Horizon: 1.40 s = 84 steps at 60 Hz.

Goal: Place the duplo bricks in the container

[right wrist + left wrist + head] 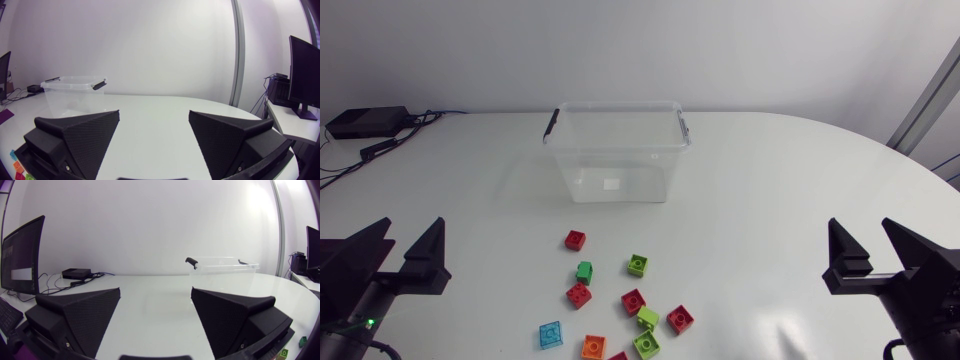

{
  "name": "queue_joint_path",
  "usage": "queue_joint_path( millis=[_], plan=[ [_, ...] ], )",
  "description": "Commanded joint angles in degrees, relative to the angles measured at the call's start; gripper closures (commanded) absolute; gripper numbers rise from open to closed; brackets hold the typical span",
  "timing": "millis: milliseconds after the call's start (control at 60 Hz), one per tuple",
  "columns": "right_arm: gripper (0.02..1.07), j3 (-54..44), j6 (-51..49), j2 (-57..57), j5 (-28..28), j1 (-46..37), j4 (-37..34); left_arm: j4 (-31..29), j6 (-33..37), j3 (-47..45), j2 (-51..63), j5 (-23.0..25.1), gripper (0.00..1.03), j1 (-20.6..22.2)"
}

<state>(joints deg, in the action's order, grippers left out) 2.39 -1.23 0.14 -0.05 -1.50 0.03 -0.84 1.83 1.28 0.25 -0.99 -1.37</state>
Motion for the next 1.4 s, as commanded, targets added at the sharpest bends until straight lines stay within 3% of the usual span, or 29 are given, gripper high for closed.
queue_joint_path(
  millis=[0,783,1133,1383],
  plan=[
    [0.07,-2.39,1.15,-0.41,-0.56,0.09,-0.65,0.23,-1.03,-1.19,-0.78,0.47,0.04,0.31],
    [0.07,-2.13,0.88,-0.58,-0.56,0.62,-0.12,0.31,-0.86,-0.58,-1.04,0.38,0.04,0.93],
    [0.07,3.06,1.06,0.74,-0.47,2.11,-1.44,-2.85,-0.51,6.28,0.01,0.38,0.04,0.14],
    [0.07,8.86,1.06,9.97,-0.38,2.11,-2.32,-4.7,-0.51,14.19,10.38,0.38,0.04,0.22]
  ],
)
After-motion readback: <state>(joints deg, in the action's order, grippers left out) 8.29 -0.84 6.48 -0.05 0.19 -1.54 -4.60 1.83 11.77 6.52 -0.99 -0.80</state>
